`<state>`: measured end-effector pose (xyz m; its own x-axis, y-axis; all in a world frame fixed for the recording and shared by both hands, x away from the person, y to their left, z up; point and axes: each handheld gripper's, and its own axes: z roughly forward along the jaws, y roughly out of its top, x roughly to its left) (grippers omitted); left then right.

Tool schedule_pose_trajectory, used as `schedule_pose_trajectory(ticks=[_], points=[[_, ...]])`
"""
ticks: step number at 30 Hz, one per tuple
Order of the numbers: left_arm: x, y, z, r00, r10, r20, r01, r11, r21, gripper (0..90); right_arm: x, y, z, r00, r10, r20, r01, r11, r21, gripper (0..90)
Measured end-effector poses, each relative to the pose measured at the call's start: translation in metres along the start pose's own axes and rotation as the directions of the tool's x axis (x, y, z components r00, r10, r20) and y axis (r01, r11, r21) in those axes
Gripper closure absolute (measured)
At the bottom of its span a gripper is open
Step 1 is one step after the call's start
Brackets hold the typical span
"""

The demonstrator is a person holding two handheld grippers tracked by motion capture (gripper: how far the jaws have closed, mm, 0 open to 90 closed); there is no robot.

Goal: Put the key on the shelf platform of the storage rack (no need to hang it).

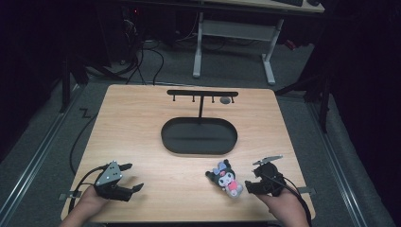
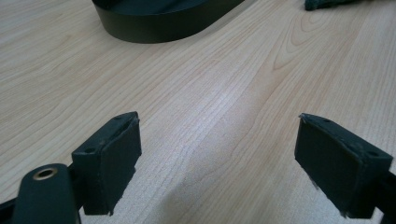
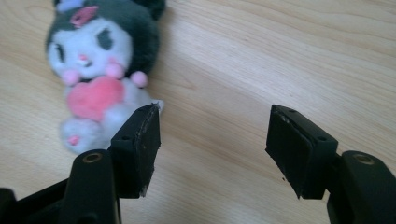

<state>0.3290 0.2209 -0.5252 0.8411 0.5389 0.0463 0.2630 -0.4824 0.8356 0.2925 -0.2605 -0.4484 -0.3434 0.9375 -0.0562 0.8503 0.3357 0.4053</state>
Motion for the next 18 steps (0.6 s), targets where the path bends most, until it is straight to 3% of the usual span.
schedule_pose_trajectory(ticks=[7, 18], points=[[0.0, 0.0, 0.0, 1.0, -0.002, 0.002, 0.002, 1.0, -0.001, 15.5, 0.019, 0.012, -0.005, 0.9983, -0.045, -0.039, 0.044, 0.999, -0.015, 32.2], [0.0, 0.0, 0.0, 1.0, 0.0, 0.003, 0.0, 1.0, 0.001, 15.5, 0.04, 0.016, 0.004, 0.9943, -0.077, -0.075, 0.078, 0.997, 0.016, 24.1]])
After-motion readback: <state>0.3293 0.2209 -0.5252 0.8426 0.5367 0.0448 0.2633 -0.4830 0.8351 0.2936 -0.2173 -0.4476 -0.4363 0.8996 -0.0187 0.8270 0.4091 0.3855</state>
